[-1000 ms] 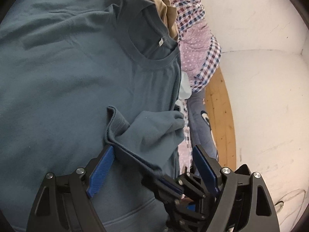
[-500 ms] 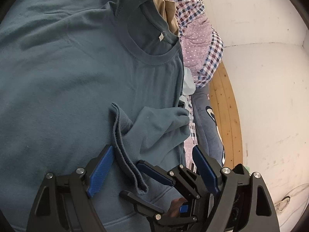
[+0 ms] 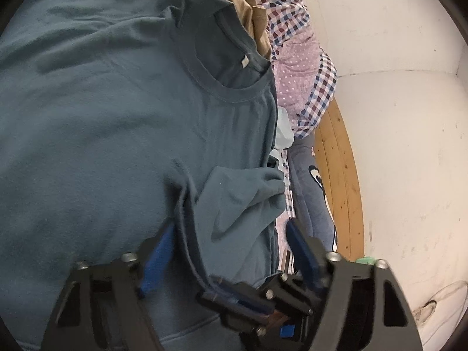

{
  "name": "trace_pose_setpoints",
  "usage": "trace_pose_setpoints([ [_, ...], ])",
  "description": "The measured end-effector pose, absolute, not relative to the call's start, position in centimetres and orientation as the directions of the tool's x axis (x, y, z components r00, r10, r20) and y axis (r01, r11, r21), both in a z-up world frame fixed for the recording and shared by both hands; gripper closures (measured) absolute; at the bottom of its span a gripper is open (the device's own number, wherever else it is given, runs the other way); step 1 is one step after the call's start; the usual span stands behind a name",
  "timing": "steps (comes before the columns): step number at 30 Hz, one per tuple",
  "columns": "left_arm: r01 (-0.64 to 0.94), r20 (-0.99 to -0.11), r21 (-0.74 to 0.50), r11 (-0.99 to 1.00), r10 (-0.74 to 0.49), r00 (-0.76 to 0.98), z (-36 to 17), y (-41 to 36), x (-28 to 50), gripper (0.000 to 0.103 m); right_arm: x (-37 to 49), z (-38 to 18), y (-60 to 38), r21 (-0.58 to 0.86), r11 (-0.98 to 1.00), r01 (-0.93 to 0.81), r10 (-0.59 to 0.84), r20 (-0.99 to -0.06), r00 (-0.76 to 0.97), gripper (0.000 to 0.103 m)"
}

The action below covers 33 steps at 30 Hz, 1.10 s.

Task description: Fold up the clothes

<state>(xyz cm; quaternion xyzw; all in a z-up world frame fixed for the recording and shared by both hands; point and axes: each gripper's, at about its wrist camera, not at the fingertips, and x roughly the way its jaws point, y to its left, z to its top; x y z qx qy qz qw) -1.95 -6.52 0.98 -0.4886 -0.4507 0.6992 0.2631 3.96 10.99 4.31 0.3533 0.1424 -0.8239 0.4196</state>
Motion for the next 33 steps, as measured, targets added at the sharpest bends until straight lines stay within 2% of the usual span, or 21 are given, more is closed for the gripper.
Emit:
trace_pose_setpoints([
  [2,0.093,-0.463,-0.881,-0.463,0.806,-0.368,0.5,-6.4,-2.0,0.066,4.2,4.0,10.9,0.054,-0.603,0.796,-0.585,-0.708,-0.396,0.097],
  [4,0.114,-0.493,-0.866,-0.486,0.796,-0.351,-0.1,-6.1,-2.1,0.080,4.2,3.8,10.9,0.050,-0.603,0.797,-0.578,-0.715,-0.393,0.097],
  [7,0.126,-0.517,-0.852,-0.508,0.779,-0.354,-0.5,-6.0,-2.1,0.094,4.2,3.7,11.2,0.048,-0.607,0.793,-0.569,-0.723,-0.392,0.097],
  [9,0.131,-0.509,-0.857,-0.499,0.778,-0.367,-0.6,-6.2,-2.1,0.096,4.2,3.7,11.6,0.043,-0.615,0.787,-0.559,-0.728,-0.397,0.088],
  [11,0.130,-0.502,-0.860,-0.493,0.774,-0.386,-0.6,-6.4,-2.0,0.097,4.1,3.7,12.2,0.034,-0.629,0.776,-0.549,-0.726,-0.413,0.066],
  [12,0.127,-0.499,-0.861,-0.493,0.769,-0.399,-0.5,-6.5,-2.0,0.098,4.1,3.8,12.7,0.033,-0.636,0.771,-0.547,-0.724,-0.421,0.062],
  [16,0.091,-0.469,-0.870,-0.485,0.754,-0.459,0.6,-7.0,-1.8,0.099,3.4,4.7,15.4,-0.018,-0.678,0.735,-0.503,-0.717,-0.482,0.060],
  [19,0.035,-0.397,-0.895,-0.445,0.757,-0.518,1.9,-7.7,-1.6,0.099,2.1,5.6,20.4,-0.087,-0.778,0.623,-0.396,-0.702,-0.592,0.060],
  [23,-0.040,-0.285,-0.924,-0.380,0.754,-0.592,3.7,-9.4,-1.2,0.101,-0.1,6.3,28.9,-0.062,-0.919,0.389,-0.249,-0.674,-0.696,0.060],
  [27,-0.056,-0.236,-0.932,-0.358,0.717,-0.656,4.9,-11.8,-1.2,0.101,-0.8,5.5,33.5,-0.045,-0.959,0.280,-0.170,-0.697,-0.696,0.060],
  [30,-0.030,-0.239,-0.935,-0.352,0.692,-0.681,4.7,-13.3,-1.3,0.101,-0.7,4.9,33.9,-0.046,-0.961,0.274,-0.161,-0.709,-0.687,0.060],
  [33,0.036,-0.342,-0.913,-0.407,0.714,-0.611,3.3,-12.8,-1.8,0.101,-0.6,5.2,32.9,-0.035,-0.954,0.298,-0.187,-0.707,-0.682,0.060],
])
